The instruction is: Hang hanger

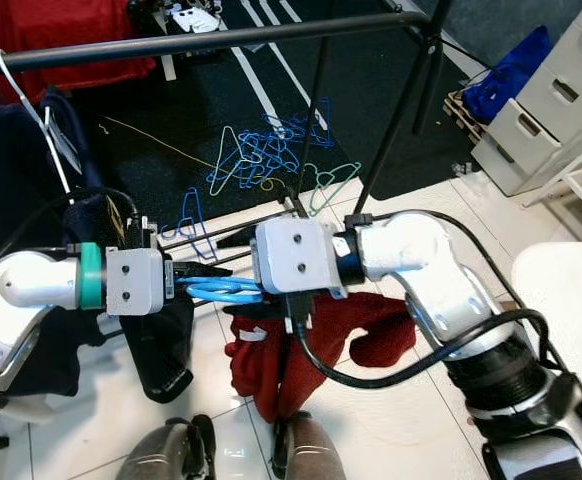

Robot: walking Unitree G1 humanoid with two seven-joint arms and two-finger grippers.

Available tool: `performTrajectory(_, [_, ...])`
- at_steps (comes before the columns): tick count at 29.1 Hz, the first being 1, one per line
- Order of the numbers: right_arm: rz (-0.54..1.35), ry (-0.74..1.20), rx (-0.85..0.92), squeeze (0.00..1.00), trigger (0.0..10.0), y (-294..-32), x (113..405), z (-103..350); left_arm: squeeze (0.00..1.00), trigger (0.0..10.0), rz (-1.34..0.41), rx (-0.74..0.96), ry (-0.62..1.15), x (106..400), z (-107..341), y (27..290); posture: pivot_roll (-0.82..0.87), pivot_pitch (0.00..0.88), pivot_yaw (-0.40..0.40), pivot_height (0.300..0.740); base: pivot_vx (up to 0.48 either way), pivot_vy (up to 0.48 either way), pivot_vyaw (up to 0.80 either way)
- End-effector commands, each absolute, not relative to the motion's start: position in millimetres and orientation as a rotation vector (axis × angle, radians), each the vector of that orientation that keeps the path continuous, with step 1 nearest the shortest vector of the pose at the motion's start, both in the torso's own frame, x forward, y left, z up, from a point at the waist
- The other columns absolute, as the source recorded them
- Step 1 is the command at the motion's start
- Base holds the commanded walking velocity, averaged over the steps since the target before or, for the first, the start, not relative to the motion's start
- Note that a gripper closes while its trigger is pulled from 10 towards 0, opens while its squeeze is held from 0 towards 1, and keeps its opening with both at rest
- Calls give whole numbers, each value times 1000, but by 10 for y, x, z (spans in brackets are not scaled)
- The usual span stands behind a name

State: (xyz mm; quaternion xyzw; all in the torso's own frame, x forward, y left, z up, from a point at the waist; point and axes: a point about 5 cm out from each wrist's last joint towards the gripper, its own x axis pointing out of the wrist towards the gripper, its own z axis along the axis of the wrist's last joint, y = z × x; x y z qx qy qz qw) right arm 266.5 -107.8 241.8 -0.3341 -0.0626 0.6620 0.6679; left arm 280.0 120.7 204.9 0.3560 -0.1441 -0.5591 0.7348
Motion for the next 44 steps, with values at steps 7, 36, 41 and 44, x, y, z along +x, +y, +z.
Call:
performTrajectory(7, [1425,-227,-669,0,10000,-1085,2671,2605,0,10000,-1143,775,-386,2852,2141,1180,-145,100,30,740,0,0,0])
performTrajectory(36, [1445,-27,-839,0,10000,-1395,2569,2422,0,10000,-1100,782,-401,2894,2135,1165,-151,107,32,740,0,0,0])
performTrajectory(41, [1352,-42,-935,0,10000,-1428,2690,2412,0,10000,-1099,779,-401,2891,2134,1163,-150,107,32,740,0,0,0])
performTrajectory(44, [1353,-36,-929,0,10000,-1428,2687,2400,0,10000,-1101,778,-403,2889,2135,1157,-151,107,33,740,0,0,0])
